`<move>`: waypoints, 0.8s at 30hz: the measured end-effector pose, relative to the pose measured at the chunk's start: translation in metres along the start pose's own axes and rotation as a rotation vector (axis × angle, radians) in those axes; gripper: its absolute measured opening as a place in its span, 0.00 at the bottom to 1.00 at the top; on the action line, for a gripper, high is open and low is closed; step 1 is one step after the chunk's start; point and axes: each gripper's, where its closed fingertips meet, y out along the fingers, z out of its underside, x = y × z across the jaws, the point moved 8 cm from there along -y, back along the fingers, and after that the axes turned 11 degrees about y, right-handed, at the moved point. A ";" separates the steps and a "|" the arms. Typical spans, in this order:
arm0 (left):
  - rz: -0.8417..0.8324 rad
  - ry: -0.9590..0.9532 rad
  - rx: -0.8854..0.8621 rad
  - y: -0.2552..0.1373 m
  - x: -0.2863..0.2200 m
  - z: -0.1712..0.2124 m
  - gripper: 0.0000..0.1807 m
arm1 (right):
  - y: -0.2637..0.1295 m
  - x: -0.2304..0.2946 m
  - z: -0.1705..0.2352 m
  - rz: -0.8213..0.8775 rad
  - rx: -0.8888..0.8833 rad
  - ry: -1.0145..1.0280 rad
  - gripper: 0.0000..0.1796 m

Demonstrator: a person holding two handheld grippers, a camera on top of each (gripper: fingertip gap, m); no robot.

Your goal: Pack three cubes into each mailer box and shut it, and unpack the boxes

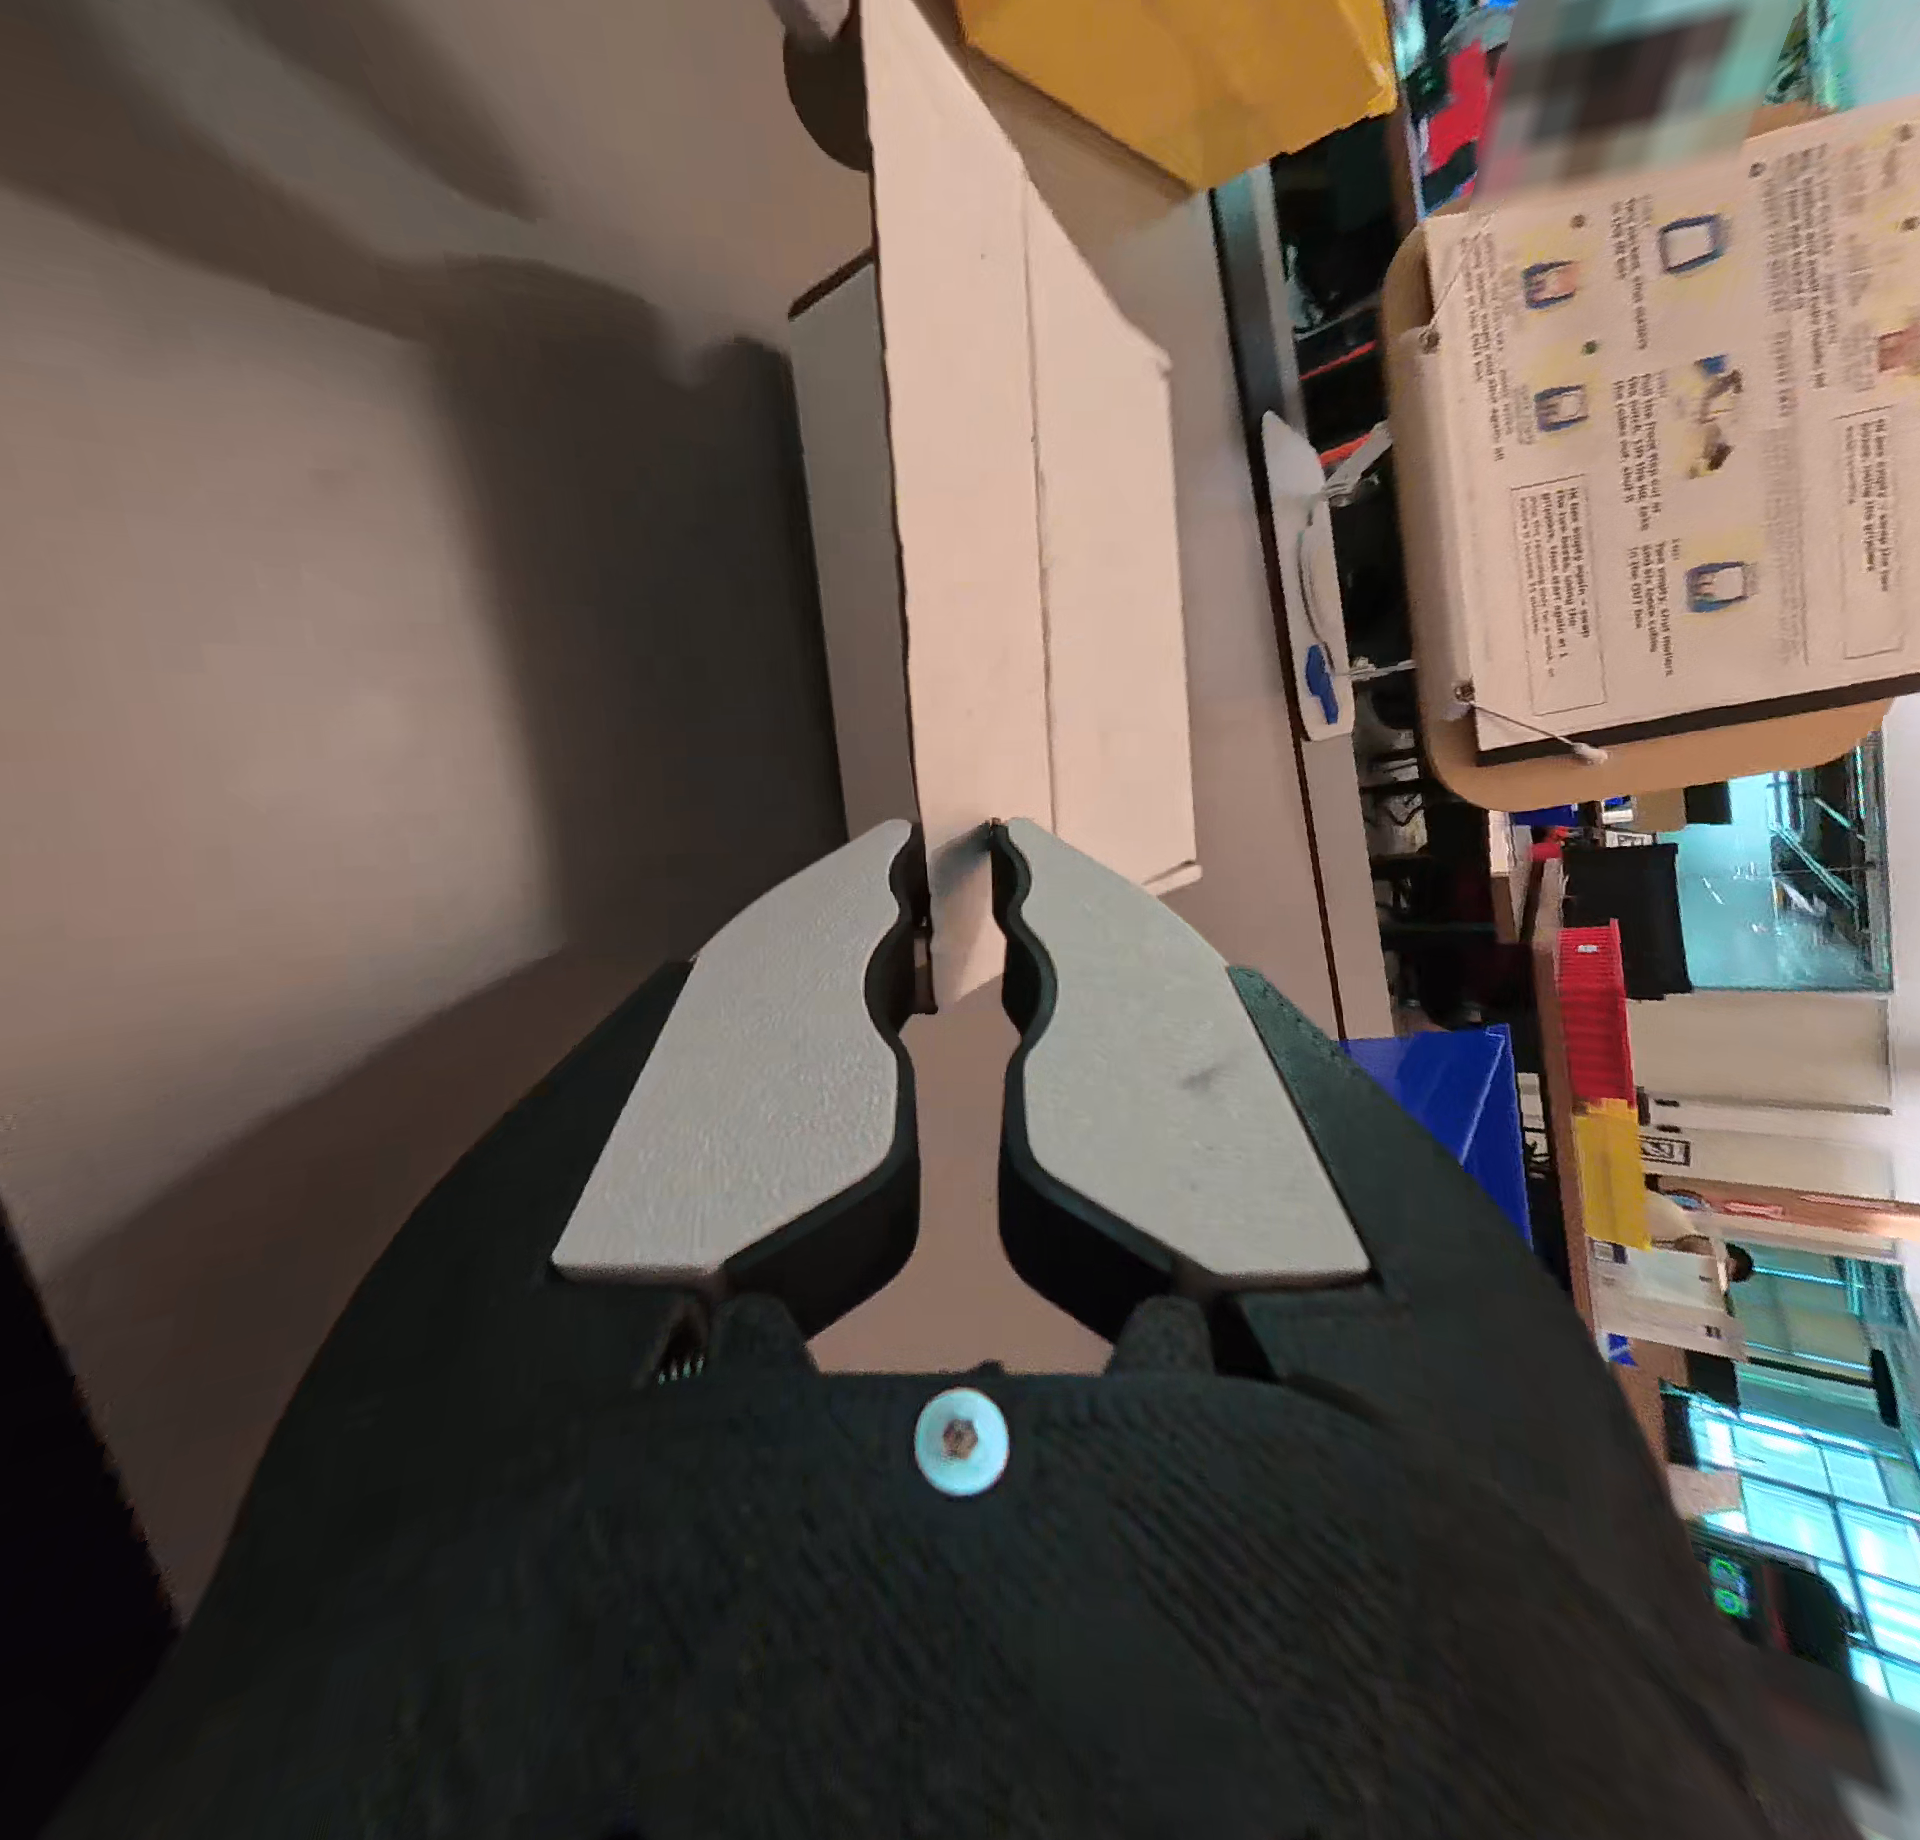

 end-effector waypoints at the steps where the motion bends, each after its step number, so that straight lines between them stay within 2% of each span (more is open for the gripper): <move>1: 0.059 0.005 -0.032 -0.002 -0.001 -0.006 0.21 | 0.003 0.000 0.002 -0.026 0.014 -0.008 0.07; 3: 0.171 0.013 -0.090 -0.006 -0.001 -0.018 0.21 | 0.011 0.003 0.006 -0.076 0.020 -0.003 0.08; 4: 0.167 0.018 -0.097 -0.005 0.002 -0.023 0.20 | 0.013 0.003 0.007 -0.069 0.018 -0.012 0.08; 7: 0.030 0.074 -0.078 0.007 0.022 -0.032 0.05 | 0.017 0.003 0.007 -0.071 0.014 -0.019 0.09; 10: -0.030 0.135 -0.026 0.037 0.041 -0.029 0.03 | 0.020 0.003 0.007 -0.069 0.019 -0.034 0.09; 15: 0.089 0.203 0.081 0.084 0.048 -0.003 0.00 | 0.020 0.003 0.010 -0.068 -0.023 0.035 0.10; 22: 0.025 0.210 0.059 0.084 0.041 -0.002 0.00 | 0.016 0.001 0.013 -0.119 -0.068 0.071 0.11; 24: 0.015 0.182 0.041 0.083 0.041 -0.001 0.00 | 0.008 -0.013 0.008 -0.145 -0.141 0.166 0.13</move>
